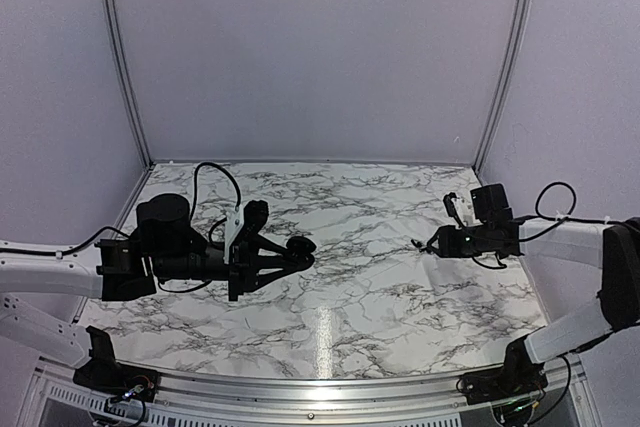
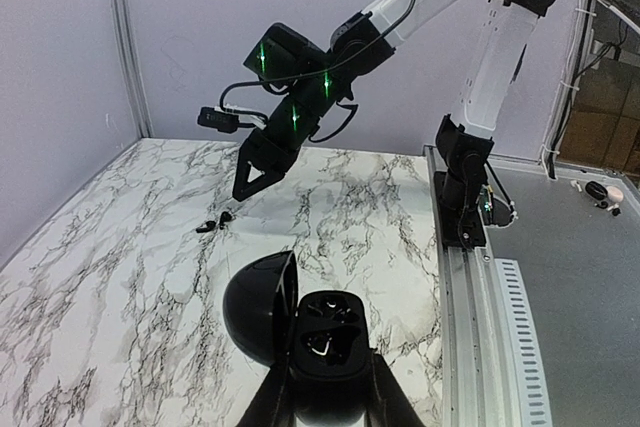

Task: Insert the wireless bluetooth earbuds into the charging case
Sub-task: Pass from the right arm to the left, then pick up the left earbud from the center of the board.

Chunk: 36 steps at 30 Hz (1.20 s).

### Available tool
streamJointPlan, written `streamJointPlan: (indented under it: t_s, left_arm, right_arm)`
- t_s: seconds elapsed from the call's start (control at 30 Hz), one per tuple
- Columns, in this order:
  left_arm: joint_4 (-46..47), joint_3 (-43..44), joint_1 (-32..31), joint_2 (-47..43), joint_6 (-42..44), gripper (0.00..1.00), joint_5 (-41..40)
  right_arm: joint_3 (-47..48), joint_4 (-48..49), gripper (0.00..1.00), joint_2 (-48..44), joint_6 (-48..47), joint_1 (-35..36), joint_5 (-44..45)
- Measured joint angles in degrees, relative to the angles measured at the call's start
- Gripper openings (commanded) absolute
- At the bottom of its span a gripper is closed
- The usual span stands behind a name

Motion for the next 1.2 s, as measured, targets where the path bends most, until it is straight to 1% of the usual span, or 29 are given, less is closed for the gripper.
streamJointPlan:
  t_s: [0.27,0.7,1.03,1.2]
  left_arm:
    - [0.0,0.0,0.0,0.0,0.0,0.07,-0.6]
    - [0.0,0.0,0.0,0.6,0.0,0.07,-0.7]
    - [0.0,0.1,0.0,1.4,0.0,0.07,-0.8]
    - [0.0,0.3,0.0,1.5,0.0,0.07,-0.9]
  right_arm:
    - [1.2,0.2,0.39,4.5,-0.9,-0.1,4.9]
    - [4.7,2.4,0.36,12.5,-2.4,-0.1,6.6]
    - [6.4,3.7,0.35,16.8,-3.6,-0.1,7.7]
    - [7.9,4.0,0.29,18.4,-4.5,-0.1,7.7]
